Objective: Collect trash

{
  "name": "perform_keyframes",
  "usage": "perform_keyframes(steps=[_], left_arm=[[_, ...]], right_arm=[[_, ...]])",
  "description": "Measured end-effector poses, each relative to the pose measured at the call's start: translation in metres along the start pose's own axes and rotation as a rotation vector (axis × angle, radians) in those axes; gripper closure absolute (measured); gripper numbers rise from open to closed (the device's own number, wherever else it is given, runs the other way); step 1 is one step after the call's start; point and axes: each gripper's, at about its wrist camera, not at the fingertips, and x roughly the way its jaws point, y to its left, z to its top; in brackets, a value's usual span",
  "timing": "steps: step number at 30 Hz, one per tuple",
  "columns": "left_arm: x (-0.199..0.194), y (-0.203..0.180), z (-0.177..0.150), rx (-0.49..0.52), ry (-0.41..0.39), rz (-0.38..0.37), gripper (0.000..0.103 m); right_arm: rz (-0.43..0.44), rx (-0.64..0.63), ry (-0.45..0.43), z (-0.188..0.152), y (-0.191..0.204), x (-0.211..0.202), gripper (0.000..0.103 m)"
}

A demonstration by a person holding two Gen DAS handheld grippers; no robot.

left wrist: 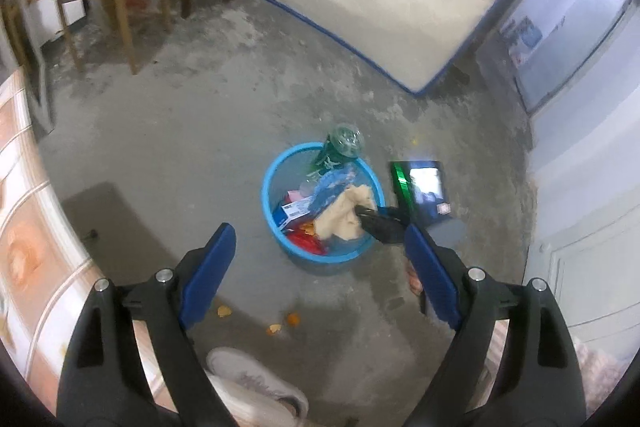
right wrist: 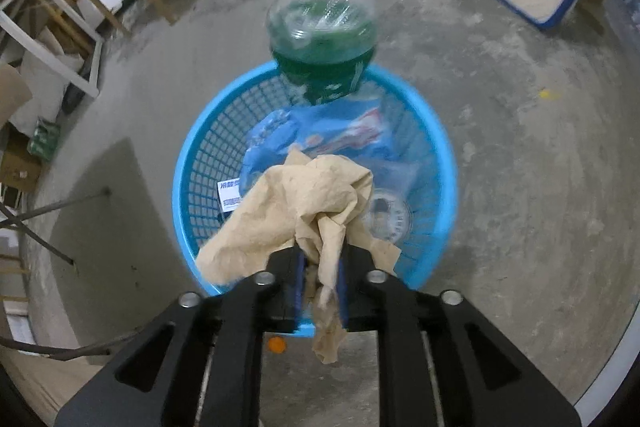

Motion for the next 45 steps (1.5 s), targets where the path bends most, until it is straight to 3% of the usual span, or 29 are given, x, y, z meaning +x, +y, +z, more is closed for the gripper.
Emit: perform_keyframes(steps=[1, 6, 16, 23, 28, 34, 39, 45], left_arm=[[-0.012, 0.004, -0.006, -0.008, -0.015, 0.000, 0.020], [-0.058, 0.018, -0.034, -0.047, -0.106, 0.031, 0.020], [-0.114, 0.038, -0.093, -0.129, -0.228, 0.051, 0.020], [-0.168, 0.055, -0.147, -0.198, -0.371, 0.114, 0.018], [-0.198, 0.062, -0.191, -0.269, -0.416, 0.197, 0.015], [-0.233, 0.062, -0.244, -0.446, -0.516, 0.254, 0.009], [-0.254, 0.056, -0.273, -0.490, -0.549, 0.335, 0.009], [-0.275, 0.058, -0.311, -0.537, -0.547, 0.449, 0.009]], right_arm=[[0.013, 0.015, 0.019, 0.003, 0.001, 0.006, 0.068], [0.103, 0.082, 0.003, 0.009, -0.003, 0.000, 0.047], [0.173, 0.211, -0.149, -0.003, -0.034, -0.059, 0.045], [0.273, 0.181, -0.216, -0.052, -0.020, -0.123, 0.045], [0.347, 0.052, -0.266, -0.105, 0.028, -0.193, 0.032], [0.277, -0.283, -0.410, -0.183, 0.126, -0.286, 0.011], [0.282, -0.400, -0.525, -0.243, 0.177, -0.330, 0.007], [0.246, -0.518, -0.587, -0.303, 0.227, -0.352, 0.007]])
